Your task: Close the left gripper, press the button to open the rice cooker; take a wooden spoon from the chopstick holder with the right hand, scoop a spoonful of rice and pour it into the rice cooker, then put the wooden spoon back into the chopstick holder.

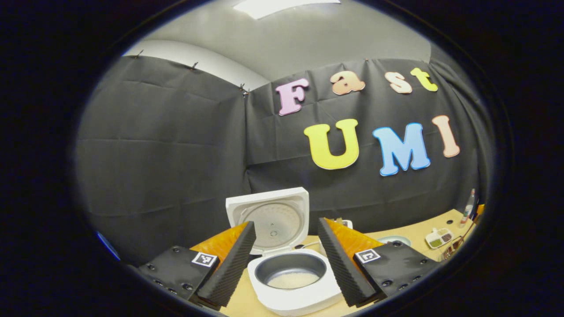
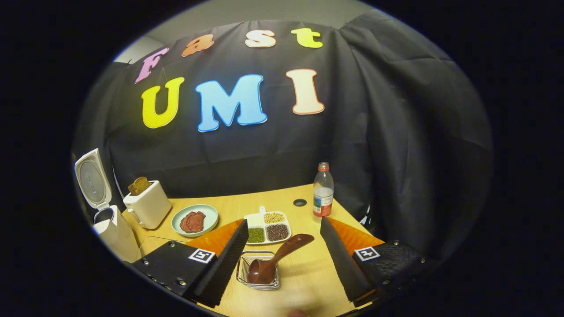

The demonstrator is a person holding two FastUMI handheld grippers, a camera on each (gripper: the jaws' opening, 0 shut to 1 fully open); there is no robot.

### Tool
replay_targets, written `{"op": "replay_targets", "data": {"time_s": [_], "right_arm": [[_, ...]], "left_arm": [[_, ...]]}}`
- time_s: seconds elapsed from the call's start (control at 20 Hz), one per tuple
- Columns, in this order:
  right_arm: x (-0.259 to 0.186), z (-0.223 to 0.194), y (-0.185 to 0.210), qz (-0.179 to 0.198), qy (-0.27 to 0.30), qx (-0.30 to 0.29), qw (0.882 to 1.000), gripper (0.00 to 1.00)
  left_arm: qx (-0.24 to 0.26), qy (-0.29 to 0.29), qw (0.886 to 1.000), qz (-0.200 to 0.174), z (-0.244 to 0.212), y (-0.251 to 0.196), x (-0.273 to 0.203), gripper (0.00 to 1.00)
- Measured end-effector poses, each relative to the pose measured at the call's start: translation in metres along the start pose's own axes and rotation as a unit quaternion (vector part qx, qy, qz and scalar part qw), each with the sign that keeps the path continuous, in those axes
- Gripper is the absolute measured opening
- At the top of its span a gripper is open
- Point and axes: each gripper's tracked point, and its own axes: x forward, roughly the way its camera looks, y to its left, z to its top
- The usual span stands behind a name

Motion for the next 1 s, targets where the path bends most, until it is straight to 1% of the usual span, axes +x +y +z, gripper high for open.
{"op": "replay_targets", "data": {"time_s": [0.05,0.1,0.15,0.2,0.35,0.4,0.45,0.5,0.55,0.6,0.65,0.8,0.9,0.95,1.0], "right_arm": [[-0.006,0.007,-0.004,-0.003,-0.009,0.002,1.0,1.0],[-0.013,0.013,-0.007,-0.006,-0.017,0.006,1.0,1.0],[-0.019,0.019,-0.011,-0.011,-0.024,0.009,1.0,0.99],[-0.025,0.022,-0.014,-0.016,-0.029,0.009,0.999,0.99],[-0.039,0.024,-0.026,-0.036,-0.037,0.003,0.999,0.99],[-0.043,0.024,-0.03,-0.044,-0.037,0.002,0.998,0.99],[-0.048,0.023,-0.031,-0.048,-0.036,0.004,0.998,0.99],[-0.052,0.022,-0.033,-0.053,-0.036,0.005,0.998,0.99],[-0.058,0.021,-0.035,-0.06,-0.037,0.006,0.998,0.99],[-0.061,0.02,-0.036,-0.065,-0.038,0.006,0.997,0.99],[-0.066,0.018,-0.037,-0.07,-0.039,0.004,0.997,0.99],[-0.08,0.014,-0.04,-0.083,-0.039,0.006,0.996,0.99],[-0.088,0.012,-0.043,-0.095,-0.042,0.009,0.995,0.99],[-0.092,0.009,-0.044,-0.099,-0.041,0.01,0.994,0.99],[-0.095,0.007,-0.043,-0.1,-0.042,0.011,0.994,0.99]], "left_arm": [[-0.004,0.0,1.0,0.004,0.003,0.004,0.009,0.92],[-0.007,-0.001,1.0,0.007,0.007,0.008,0.018,0.92],[-0.009,-0.004,1.0,0.011,0.011,0.012,0.03,0.98],[-0.011,-0.007,1.0,0.014,0.017,0.016,0.042,0.92],[-0.016,-0.017,1.0,0.02,0.035,0.029,0.081,0.92],[-0.017,-0.02,0.999,0.026,0.04,0.035,0.093,0.98],[-0.019,-0.019,0.999,0.029,0.044,0.04,0.107,0.98],[-0.024,-0.015,0.999,0.029,0.045,0.043,0.121,0.96],[-0.03,-0.01,0.999,0.029,0.043,0.046,0.135,1.0],[-0.035,-0.002,0.999,0.029,0.041,0.049,0.148,1.0],[-0.039,0.002,0.999,0.024,0.039,0.051,0.162,0.98],[-0.048,0.006,0.998,0.025,0.041,0.062,0.205,0.98],[-0.053,0.008,0.998,0.018,0.04,0.064,0.228,0.98],[-0.056,0.013,0.998,0.014,0.037,0.065,0.24,0.98],[-0.059,0.021,0.998,0.012,0.032,0.066,0.251,1.0]]}}
